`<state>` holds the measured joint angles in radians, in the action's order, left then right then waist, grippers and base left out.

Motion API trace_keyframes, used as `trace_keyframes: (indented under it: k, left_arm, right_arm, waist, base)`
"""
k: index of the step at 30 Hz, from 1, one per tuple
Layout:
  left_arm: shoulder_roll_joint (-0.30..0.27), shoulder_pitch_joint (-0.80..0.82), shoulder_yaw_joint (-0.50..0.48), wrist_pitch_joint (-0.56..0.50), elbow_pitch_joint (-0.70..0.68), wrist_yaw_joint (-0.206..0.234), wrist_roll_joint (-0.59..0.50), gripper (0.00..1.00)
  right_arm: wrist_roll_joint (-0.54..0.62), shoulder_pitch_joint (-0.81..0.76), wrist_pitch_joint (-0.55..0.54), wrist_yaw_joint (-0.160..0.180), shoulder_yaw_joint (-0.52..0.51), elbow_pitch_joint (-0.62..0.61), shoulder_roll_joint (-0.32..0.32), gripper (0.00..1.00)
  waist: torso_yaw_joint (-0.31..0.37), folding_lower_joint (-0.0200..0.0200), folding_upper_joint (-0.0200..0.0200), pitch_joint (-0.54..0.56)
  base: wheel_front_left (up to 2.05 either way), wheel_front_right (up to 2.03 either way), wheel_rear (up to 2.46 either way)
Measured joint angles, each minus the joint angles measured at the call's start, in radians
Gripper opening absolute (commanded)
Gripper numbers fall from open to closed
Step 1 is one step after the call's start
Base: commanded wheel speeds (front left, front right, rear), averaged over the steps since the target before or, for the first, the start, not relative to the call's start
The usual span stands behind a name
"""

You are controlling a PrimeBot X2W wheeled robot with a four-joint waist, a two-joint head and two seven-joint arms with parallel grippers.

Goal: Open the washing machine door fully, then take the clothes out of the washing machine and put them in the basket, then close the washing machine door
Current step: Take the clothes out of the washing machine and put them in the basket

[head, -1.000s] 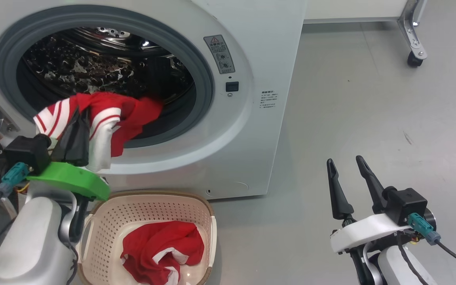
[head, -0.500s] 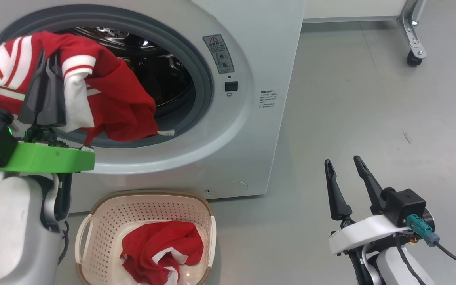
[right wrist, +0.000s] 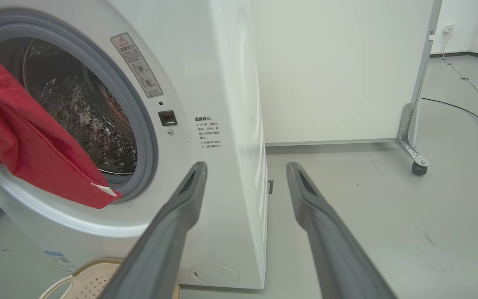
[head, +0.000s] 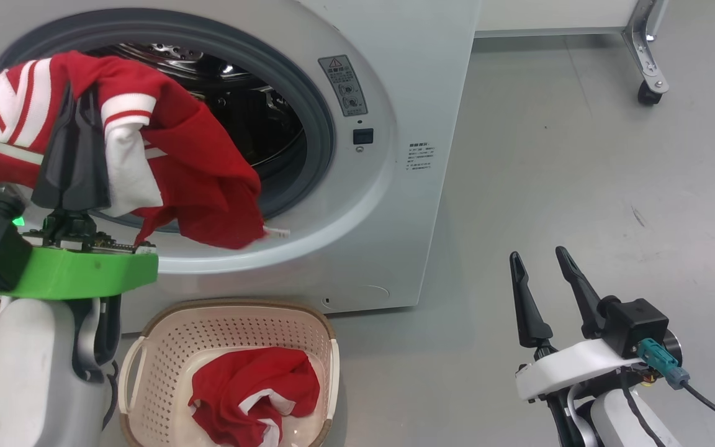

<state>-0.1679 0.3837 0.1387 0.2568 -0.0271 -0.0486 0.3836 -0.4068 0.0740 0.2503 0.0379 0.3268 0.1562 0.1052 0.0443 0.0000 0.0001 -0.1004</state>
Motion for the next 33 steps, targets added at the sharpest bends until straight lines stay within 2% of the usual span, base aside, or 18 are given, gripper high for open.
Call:
trace_keyframes:
  k: [5,15,33]
  left_arm:
    - [0.004,-0.030,0.007,0.000,-0.005,-0.001,-0.005,0.00]
    - [-0.007,-0.144,0.077,-0.028,0.090,-0.020,-0.004,0.00]
    - [-0.038,-0.179,0.116,-0.080,0.269,-0.040,0.001,0.00]
  right_arm:
    - [0.000,-0.001,-0.004,0.000,0.001,-0.003,0.001,1.00]
    - [0.000,-0.002,-0.016,0.000,0.010,-0.026,0.000,1.00]
    - [0.015,0.033,-0.031,0.001,0.030,-0.076,0.000,1.00]
  waist:
    - [-0.004,0.0000,0.0000,-0.001]
    - [-0.003,0.0000,0.0000,-0.027]
    - [0.033,0.0000,0.0000,-0.171]
  base:
    - [0.00,0.00,0.00]
    - [0.00,0.00,0.00]
    - [0.00,0.00,0.00]
